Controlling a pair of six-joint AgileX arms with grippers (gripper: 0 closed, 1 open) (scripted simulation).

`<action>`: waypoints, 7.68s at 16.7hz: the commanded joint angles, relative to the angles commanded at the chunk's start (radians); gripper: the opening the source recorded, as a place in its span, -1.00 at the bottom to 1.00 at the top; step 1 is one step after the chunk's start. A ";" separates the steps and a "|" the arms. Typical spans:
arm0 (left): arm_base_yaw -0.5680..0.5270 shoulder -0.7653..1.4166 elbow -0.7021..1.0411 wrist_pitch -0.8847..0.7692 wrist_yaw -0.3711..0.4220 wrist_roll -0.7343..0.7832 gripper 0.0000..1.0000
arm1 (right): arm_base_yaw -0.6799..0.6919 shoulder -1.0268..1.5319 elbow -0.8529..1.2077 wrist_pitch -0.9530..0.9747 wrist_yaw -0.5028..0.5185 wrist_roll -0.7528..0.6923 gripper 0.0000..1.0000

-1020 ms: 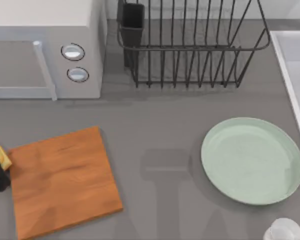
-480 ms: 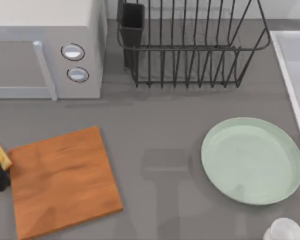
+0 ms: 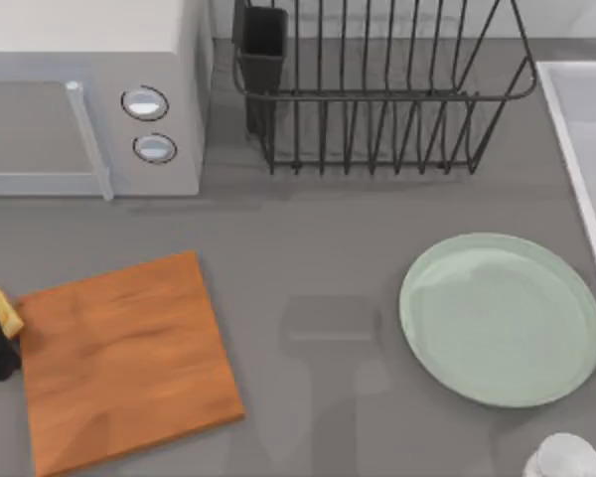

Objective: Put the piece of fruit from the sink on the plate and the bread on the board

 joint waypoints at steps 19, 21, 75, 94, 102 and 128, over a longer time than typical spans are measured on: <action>0.000 0.000 0.000 0.000 0.000 0.000 1.00 | -0.055 0.509 0.221 -0.036 0.001 -0.053 1.00; 0.000 0.000 0.000 0.000 0.000 0.000 1.00 | -0.056 0.575 0.184 0.076 0.002 -0.052 1.00; 0.000 0.000 0.000 0.000 0.000 0.000 1.00 | 0.048 0.386 0.298 -0.114 -0.010 0.059 -1.00; 0.000 0.000 0.000 0.000 0.000 0.000 1.00 | 0.645 0.267 0.380 -0.433 -0.001 0.646 -1.00; 0.000 0.000 0.000 0.000 0.000 0.000 1.00 | 0.648 0.266 0.380 -0.434 0.000 0.649 -0.55; 0.000 0.000 0.000 0.000 0.000 0.000 1.00 | 0.600 0.052 0.215 -0.296 -0.001 0.601 1.00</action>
